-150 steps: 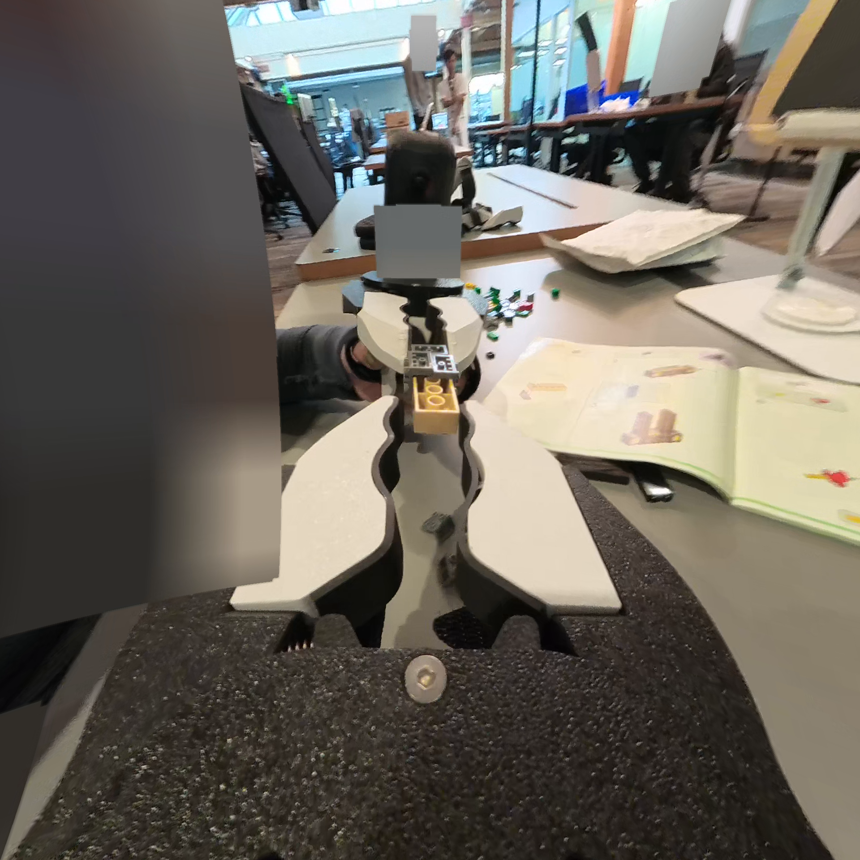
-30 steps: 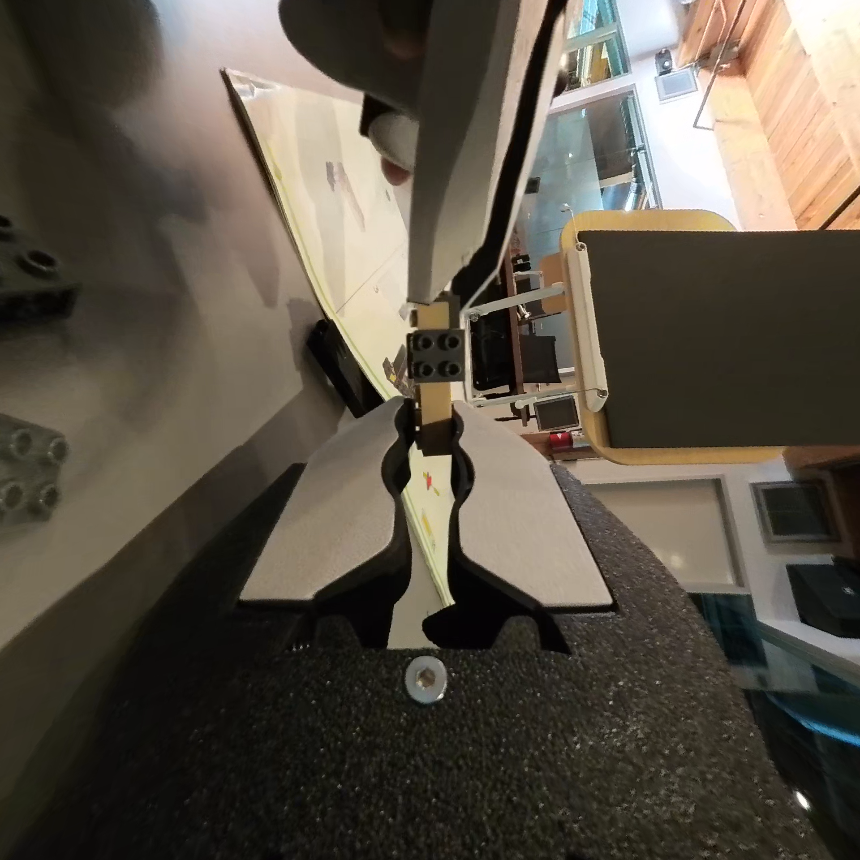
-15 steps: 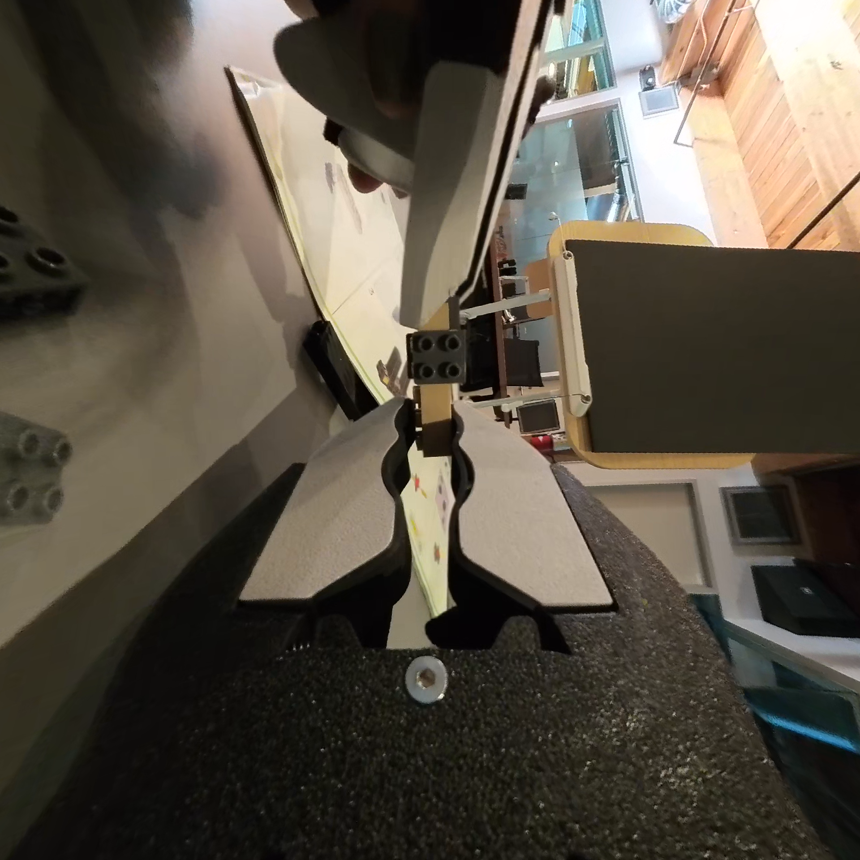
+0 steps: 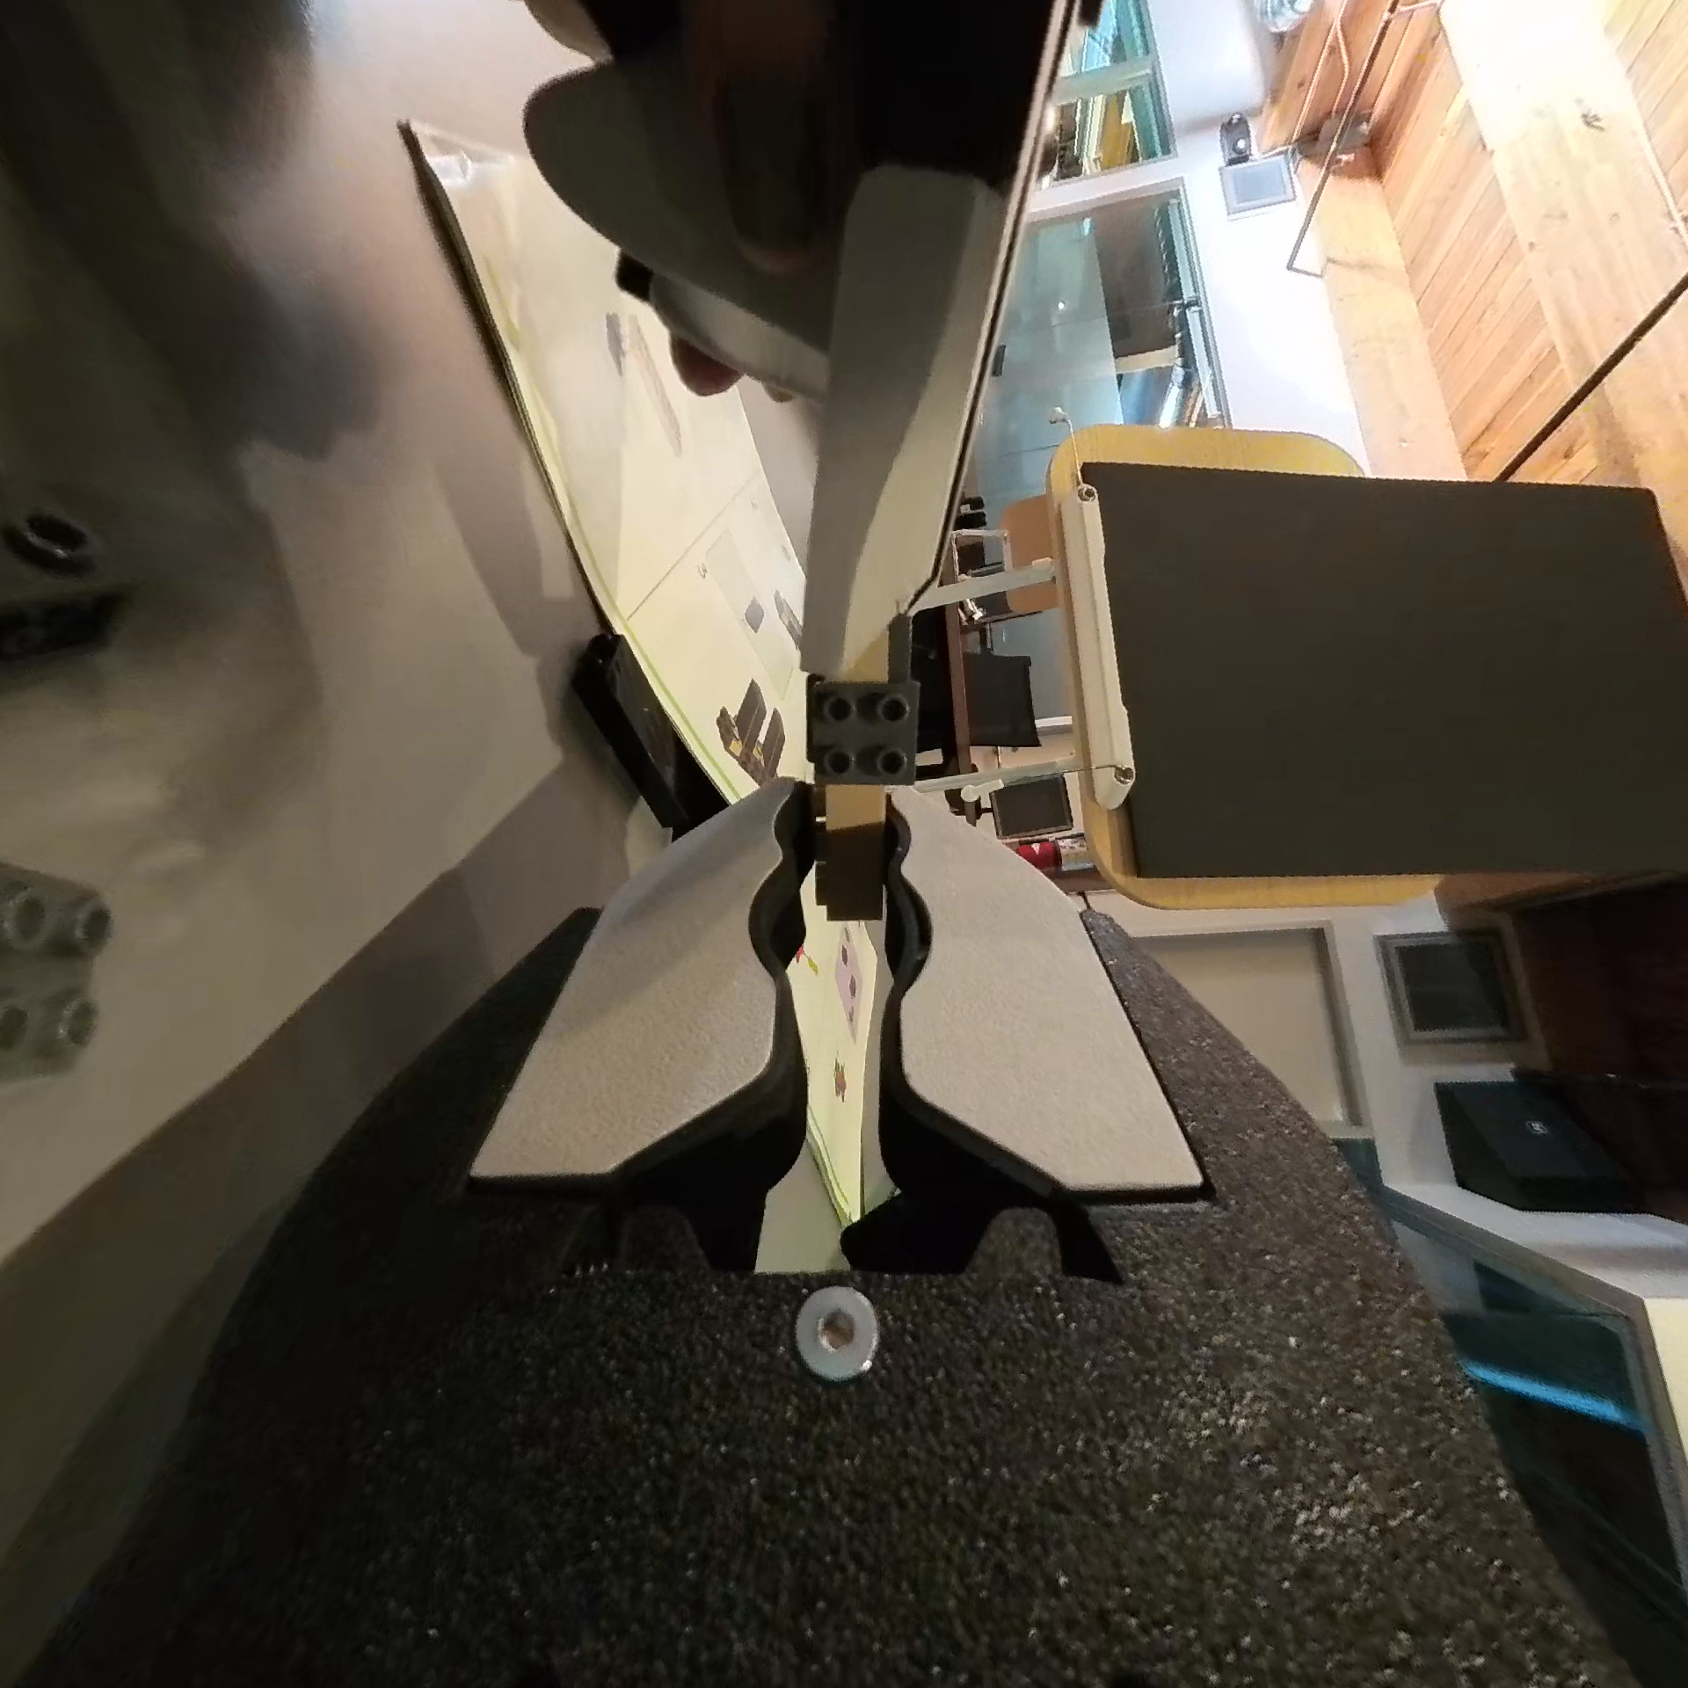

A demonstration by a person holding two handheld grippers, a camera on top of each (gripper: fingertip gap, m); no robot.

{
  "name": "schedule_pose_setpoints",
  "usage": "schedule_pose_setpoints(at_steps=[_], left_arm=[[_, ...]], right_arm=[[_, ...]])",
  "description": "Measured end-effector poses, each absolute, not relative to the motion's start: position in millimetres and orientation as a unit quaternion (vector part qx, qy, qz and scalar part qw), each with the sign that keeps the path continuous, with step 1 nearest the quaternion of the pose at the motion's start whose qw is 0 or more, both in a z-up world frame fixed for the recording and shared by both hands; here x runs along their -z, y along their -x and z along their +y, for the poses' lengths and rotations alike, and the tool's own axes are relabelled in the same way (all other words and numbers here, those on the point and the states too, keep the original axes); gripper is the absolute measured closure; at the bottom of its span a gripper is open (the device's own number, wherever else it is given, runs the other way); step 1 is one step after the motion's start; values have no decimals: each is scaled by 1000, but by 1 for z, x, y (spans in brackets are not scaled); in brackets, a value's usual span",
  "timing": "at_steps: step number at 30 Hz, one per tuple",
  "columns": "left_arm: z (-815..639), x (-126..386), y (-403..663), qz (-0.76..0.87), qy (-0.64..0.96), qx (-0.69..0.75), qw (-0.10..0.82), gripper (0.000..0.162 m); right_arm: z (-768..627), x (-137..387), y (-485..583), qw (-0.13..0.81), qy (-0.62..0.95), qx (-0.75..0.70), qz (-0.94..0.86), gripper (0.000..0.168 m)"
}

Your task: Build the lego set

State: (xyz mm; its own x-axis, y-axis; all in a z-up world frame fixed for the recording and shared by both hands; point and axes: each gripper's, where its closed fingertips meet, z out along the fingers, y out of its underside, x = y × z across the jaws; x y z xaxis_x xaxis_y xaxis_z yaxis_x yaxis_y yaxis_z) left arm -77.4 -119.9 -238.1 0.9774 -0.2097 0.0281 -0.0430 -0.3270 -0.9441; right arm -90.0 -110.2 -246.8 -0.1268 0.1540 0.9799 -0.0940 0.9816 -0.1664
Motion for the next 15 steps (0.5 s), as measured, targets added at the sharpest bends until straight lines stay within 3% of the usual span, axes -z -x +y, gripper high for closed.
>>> schedule_pose_setpoints(at_steps=[4, 6, 8, 15], left_arm=[[-120, 238, 77, 72, 809, 83, 577, 144], [-120, 235, 79, 69, 806, 77, 583, 120], [-121, 235, 82, 92, 806, 35, 584, 110], [-121, 250, 63, 266, 787, -127, 542, 117]], right_arm=[[-110, 248, 91, 651, 28, -96, -752, 156], [-110, 250, 91, 644, 34, -97, -758, 156], [-110, 255, 91, 633, 34, -91, -768, 156], [-113, 264, 90, 605, 38, -96, -789, 156]])
